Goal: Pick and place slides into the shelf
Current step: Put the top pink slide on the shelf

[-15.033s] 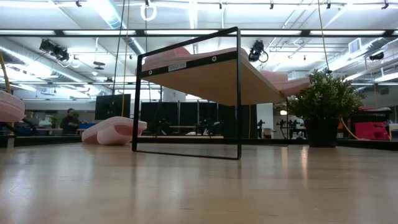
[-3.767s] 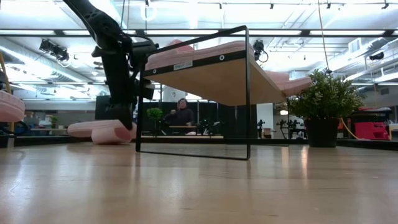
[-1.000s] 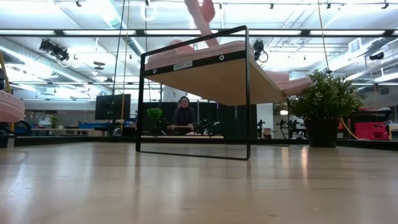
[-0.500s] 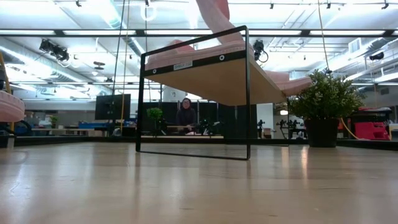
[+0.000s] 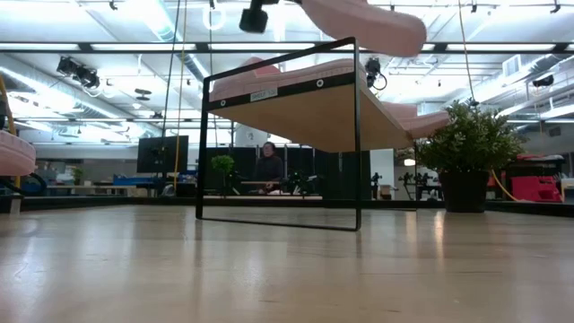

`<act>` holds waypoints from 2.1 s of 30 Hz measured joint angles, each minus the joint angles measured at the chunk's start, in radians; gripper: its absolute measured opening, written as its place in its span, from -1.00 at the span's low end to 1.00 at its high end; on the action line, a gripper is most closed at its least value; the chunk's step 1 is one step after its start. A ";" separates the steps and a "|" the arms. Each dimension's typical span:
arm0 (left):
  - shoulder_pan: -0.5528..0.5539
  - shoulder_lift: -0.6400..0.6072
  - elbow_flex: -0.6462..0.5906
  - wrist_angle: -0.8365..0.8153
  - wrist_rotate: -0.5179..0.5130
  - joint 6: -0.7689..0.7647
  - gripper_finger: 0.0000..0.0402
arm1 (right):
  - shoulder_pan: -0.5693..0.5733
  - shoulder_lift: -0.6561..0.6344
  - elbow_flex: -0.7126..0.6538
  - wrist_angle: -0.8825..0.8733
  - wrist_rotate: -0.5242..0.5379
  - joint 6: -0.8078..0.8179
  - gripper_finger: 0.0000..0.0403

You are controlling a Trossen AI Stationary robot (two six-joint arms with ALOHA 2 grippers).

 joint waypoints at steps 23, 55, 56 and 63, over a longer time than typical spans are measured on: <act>0.068 -0.258 -0.415 0.060 0.030 -0.052 -0.78 | 0.000 0.001 0.000 0.000 -0.003 0.063 -0.12; 0.066 -0.256 -0.463 -0.184 0.139 -0.138 -0.79 | 0.000 0.001 0.000 0.001 -0.002 0.094 -0.12; 0.066 -0.256 -0.463 -0.191 0.141 -0.139 -0.79 | 0.000 0.001 0.000 0.002 -0.002 0.094 -0.12; 0.066 -0.256 -0.463 -0.248 0.152 -0.140 -0.79 | 0.000 0.001 0.000 0.001 -0.002 0.094 -0.12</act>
